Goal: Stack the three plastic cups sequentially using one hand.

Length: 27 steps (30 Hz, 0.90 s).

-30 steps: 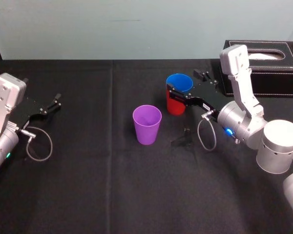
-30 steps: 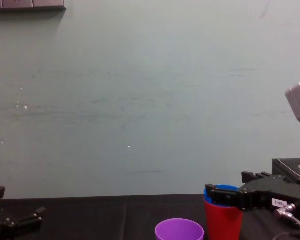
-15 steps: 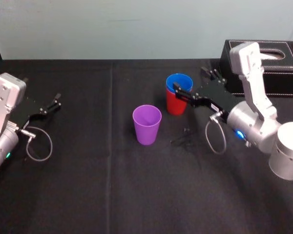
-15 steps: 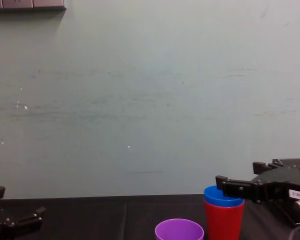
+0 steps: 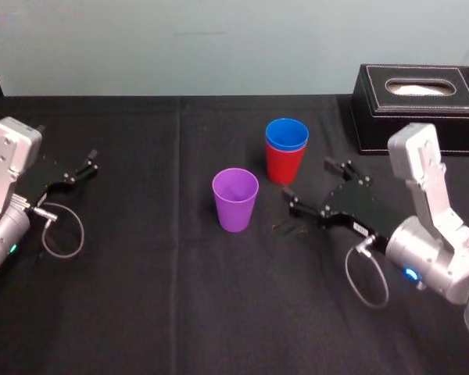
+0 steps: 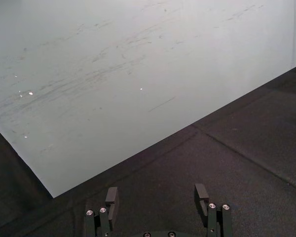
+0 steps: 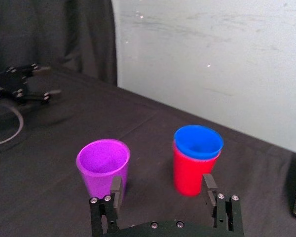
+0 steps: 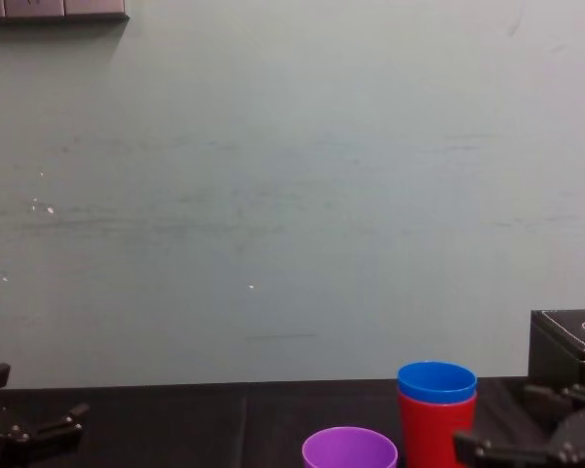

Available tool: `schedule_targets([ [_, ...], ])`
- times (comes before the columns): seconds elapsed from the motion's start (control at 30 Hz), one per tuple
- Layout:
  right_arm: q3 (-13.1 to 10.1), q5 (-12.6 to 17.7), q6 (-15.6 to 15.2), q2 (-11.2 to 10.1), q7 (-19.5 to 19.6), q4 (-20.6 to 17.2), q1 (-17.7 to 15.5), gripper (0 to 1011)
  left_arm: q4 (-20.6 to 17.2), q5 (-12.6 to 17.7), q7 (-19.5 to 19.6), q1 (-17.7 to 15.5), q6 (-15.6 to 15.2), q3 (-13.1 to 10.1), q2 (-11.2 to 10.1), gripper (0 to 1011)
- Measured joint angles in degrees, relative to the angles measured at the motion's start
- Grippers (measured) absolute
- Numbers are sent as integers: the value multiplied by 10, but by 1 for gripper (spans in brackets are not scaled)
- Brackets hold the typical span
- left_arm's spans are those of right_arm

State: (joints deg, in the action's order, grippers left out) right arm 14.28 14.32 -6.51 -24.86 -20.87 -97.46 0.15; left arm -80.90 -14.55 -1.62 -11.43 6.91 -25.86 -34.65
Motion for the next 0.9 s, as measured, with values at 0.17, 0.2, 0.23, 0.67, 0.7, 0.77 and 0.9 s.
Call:
schedule_targets([
  [0.17, 14, -8, 34, -11, -11, 4, -18, 1003, 0, 0, 0, 0, 0, 0, 0, 1005],
  [0.2, 16, -9, 39, -12, -12, 7, -19, 1002, 0, 0, 0, 0, 0, 0, 0, 1005],
  [0.23, 18, -10, 43, -12, -14, 9, -19, 1002, 0, 0, 0, 0, 0, 0, 0, 1005],
  [0.67, 53, -29, 102, 7, -26, 61, 1, 1002, 0, 0, 0, 0, 0, 0, 0, 1005],
  [0.7, 55, -30, 104, 9, -26, 64, 3, 1002, 0, 0, 0, 0, 0, 0, 0, 1005],
  [0.77, 59, -32, 108, 15, -26, 73, 9, 1003, 0, 0, 0, 0, 0, 0, 0, 1005],
  [0.9, 65, -33, 110, 27, -25, 91, 21, 1003, 0, 0, 0, 0, 0, 0, 0, 1005],
])
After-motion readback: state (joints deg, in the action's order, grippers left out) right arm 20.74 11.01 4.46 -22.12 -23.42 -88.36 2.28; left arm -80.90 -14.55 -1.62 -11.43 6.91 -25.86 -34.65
